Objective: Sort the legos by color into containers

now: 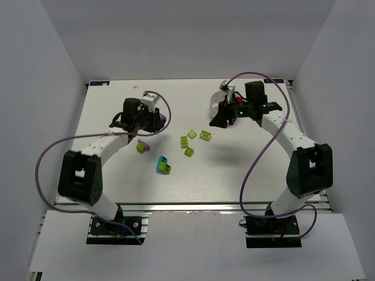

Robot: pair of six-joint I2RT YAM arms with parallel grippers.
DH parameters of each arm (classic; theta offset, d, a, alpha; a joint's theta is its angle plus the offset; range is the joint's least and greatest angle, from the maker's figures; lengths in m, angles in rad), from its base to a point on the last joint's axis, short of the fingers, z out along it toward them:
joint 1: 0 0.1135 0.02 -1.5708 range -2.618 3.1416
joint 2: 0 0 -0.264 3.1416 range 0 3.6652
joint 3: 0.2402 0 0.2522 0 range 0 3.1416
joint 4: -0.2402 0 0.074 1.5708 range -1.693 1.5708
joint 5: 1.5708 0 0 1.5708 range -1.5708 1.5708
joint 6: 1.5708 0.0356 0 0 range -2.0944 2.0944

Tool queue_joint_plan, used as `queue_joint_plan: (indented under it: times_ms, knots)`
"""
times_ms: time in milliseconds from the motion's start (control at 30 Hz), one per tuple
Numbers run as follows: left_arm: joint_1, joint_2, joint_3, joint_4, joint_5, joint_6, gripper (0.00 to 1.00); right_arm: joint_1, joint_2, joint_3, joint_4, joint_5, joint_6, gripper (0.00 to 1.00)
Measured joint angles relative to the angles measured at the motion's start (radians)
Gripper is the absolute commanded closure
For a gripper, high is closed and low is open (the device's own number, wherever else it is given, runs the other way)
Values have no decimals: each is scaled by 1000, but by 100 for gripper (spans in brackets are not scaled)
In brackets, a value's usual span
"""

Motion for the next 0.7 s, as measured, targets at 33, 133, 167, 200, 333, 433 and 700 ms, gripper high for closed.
queue_joint_plan:
  times_ms: [33,133,167,200,333,433,700]
  knots:
    - [-1,-59,-43,49,45,-6,95,10,26,29,-2,-8,61,44]
    - [-8,-212,-156,212,182,-40,94,34,103,116,-5,-31,234,37]
    - [-13,-252,-187,269,228,-54,94,40,127,142,1,-41,294,35]
    - [-23,-286,-217,327,267,-72,94,47,149,162,12,-50,360,28]
    - [-76,-348,-293,493,396,-147,94,71,192,187,77,-83,592,15]
    - [-130,-349,-312,534,438,-165,94,77,200,188,147,-126,753,13]
    - [-303,-356,-275,308,294,85,96,90,238,335,84,-141,773,13]
